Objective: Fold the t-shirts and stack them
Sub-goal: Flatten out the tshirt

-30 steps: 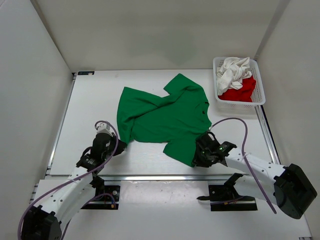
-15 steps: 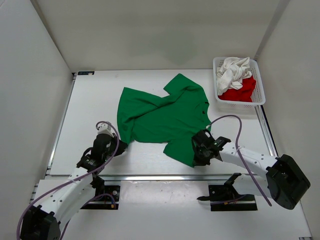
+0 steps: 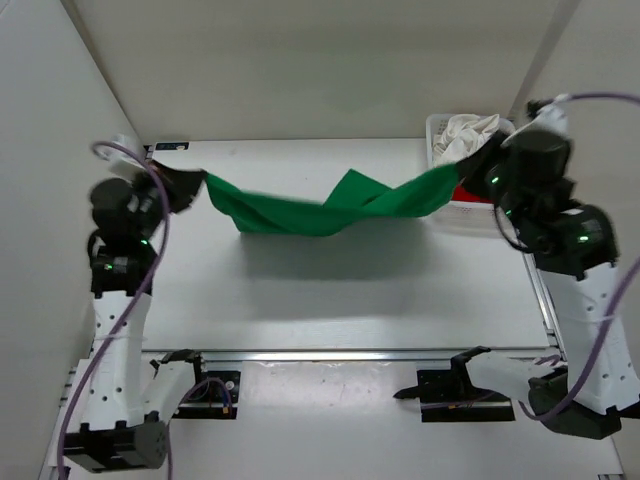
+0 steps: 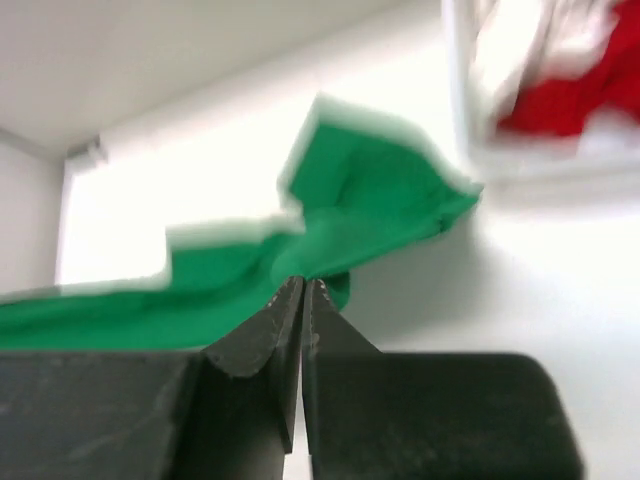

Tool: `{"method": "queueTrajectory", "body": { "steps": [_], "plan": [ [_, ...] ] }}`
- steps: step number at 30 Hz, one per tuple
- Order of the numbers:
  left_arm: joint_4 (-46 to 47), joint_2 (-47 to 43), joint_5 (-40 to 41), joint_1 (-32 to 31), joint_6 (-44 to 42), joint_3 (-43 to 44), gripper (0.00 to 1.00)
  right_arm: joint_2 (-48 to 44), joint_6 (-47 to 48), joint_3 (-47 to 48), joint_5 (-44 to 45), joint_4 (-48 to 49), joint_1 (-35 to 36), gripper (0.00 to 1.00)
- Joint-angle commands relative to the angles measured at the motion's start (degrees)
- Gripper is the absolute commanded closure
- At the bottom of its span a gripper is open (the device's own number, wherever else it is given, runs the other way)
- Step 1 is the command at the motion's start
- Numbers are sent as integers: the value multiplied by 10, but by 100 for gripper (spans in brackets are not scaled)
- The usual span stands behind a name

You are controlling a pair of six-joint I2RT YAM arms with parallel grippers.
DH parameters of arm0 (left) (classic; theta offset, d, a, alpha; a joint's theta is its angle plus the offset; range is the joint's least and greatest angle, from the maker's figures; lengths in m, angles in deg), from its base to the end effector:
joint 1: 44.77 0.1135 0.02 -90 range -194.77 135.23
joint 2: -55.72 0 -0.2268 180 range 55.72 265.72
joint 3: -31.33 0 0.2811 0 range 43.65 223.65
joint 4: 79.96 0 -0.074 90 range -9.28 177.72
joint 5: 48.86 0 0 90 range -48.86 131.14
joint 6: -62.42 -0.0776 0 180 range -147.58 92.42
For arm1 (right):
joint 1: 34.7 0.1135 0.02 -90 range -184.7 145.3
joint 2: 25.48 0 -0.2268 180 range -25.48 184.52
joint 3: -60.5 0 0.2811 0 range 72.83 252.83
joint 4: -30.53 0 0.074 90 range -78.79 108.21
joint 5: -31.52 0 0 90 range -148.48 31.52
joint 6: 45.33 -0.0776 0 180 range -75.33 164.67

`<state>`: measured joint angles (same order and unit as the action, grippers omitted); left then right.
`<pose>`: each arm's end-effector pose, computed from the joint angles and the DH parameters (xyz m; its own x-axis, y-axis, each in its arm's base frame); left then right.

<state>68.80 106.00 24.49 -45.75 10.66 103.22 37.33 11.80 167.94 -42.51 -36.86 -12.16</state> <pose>0.2822 -0.0271 0.3667 -0.3163 -0.5877 -0.7447 0.1312 0.7504 -0.6479 0.2423 0.0774 0.4552 -0.3730 0.4102 -0.8323 0.0812 0.9080 0.4111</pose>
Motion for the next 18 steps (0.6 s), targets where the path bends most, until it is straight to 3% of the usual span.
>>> {"method": "queueTrajectory", "body": {
  "steps": [1, 3, 5, 7, 8, 9, 11, 14, 18],
  "plan": [
    [-3, 29, -145, 125, 46, 130, 100, 58, 116, 190, 56, -66, -13, 100],
    [-1, 52, -172, 151, 74, 190, 100, 103, 139, 303, 154, -67, 104, 100],
    [18, 66, -188, 181, 97, 216, 100, 124, 155, 348, 165, -38, 124, 100],
    [6, 92, -193, 200, 99, 252, 100, 135, 174, 346, 105, 3, 91, 100],
    [-3, 107, -184, 205, 94, 271, 100, 150, 173, 342, 39, 18, 42, 100],
    [-5, 118, -176, 208, 88, 281, 100, 186, 158, 329, -45, 29, -64, 100],
    [0, 135, -154, 212, 83, 273, 100, 218, 156, 311, -169, 53, -109, 100],
    [-10, 187, -64, 170, 40, 237, 100, 342, 169, 344, -207, 44, -128, 100],
    [22, 273, -4, 120, 11, 192, 100, 477, 165, 434, -254, 76, -144, 100]
  ]
}}
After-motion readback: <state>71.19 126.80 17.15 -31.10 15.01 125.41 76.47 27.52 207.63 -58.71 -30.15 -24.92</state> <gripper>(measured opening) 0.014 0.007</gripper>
